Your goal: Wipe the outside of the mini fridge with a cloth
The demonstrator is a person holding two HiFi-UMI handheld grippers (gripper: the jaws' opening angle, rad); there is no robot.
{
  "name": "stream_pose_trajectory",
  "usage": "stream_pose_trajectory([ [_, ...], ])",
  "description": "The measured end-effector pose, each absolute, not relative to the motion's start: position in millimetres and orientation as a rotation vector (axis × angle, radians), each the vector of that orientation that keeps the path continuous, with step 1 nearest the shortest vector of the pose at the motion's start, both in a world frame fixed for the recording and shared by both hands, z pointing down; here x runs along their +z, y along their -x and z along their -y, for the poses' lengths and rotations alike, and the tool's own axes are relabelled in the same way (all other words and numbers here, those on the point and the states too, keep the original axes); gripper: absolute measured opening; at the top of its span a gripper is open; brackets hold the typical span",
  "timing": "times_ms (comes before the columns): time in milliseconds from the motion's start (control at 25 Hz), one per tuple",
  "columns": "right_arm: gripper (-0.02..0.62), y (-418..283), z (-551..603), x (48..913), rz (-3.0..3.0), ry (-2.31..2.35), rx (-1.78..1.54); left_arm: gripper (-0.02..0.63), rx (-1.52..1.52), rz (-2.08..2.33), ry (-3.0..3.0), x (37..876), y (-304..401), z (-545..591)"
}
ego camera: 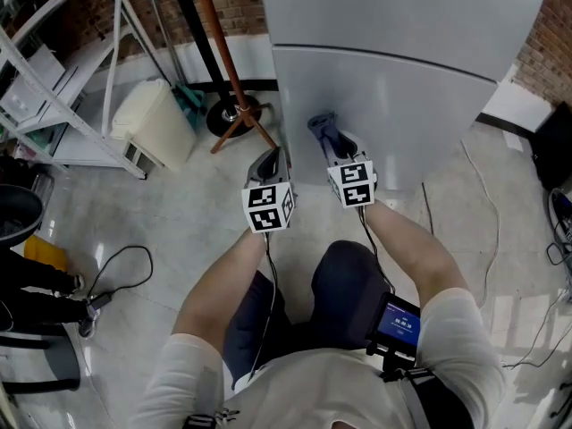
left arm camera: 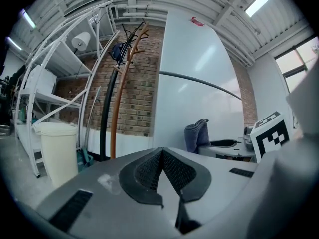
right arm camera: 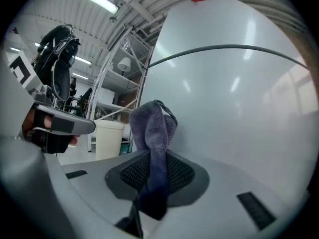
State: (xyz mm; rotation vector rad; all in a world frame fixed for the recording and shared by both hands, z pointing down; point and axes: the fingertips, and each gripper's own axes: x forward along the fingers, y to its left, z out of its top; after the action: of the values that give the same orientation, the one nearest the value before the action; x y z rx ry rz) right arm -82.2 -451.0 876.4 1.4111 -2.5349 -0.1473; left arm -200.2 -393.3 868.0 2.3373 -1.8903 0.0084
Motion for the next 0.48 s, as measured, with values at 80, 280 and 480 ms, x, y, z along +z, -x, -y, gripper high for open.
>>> stream_pose_trajectory([
  [80,0.086,102,453,887,2.541,-1.379,-0.136,0.003,0.021,1.918,-2.307,872,219,387],
  [280,0.086,138,457,910,2.535,-1.332,-0.139,0.003,0.042,1.970,-2.252,882,253,370],
  [480,0.086,156,465,937,2.514,-1.312,-0.144,0.003,0.072,1.996,-2.209,897,272,360],
])
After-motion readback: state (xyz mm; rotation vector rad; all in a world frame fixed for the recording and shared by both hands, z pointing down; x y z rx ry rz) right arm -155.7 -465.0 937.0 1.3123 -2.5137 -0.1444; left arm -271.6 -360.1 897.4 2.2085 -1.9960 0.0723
